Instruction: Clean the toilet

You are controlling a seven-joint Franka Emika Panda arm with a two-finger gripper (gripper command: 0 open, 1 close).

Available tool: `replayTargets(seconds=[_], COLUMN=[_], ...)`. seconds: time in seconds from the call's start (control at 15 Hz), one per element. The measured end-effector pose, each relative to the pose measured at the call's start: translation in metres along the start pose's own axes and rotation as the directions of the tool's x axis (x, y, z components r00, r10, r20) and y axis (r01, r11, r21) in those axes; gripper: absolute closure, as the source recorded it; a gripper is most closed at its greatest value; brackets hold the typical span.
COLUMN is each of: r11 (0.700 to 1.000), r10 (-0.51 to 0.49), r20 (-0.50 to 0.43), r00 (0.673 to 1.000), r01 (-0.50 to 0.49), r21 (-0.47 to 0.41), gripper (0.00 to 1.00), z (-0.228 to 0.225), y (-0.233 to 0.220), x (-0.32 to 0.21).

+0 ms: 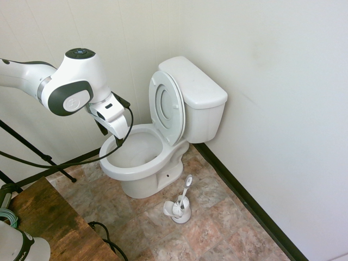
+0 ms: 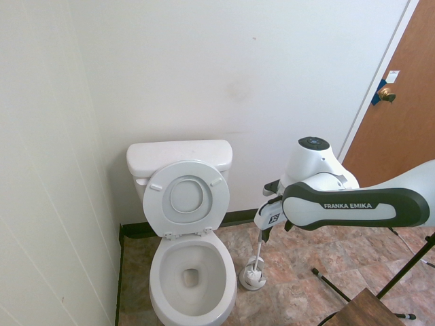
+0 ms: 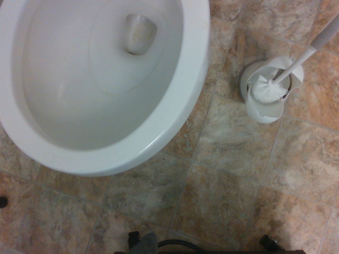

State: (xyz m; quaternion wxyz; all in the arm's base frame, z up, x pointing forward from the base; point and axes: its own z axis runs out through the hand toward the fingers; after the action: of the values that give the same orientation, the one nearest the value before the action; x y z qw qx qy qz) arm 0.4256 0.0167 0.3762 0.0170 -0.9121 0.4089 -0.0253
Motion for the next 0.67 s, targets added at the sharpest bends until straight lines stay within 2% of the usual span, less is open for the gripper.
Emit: replayTargets(seconds=[0.27, 0.47, 0.67], r11=[1.0, 0.995, 0.98], r10=[0.019, 0.097, 0.198], r20=[-0.017, -0.074, -0.129], r00=[1.0, 0.993, 0.972], r01=[-0.019, -0.097, -0.198], r21=[-0.004, 0.007, 0.012], gripper=[0.0, 0.0, 0.0], z=[0.006, 0.022, 0.049], y=[-0.001, -0.001, -0.001], x=[0.005, 0.029, 0.067])
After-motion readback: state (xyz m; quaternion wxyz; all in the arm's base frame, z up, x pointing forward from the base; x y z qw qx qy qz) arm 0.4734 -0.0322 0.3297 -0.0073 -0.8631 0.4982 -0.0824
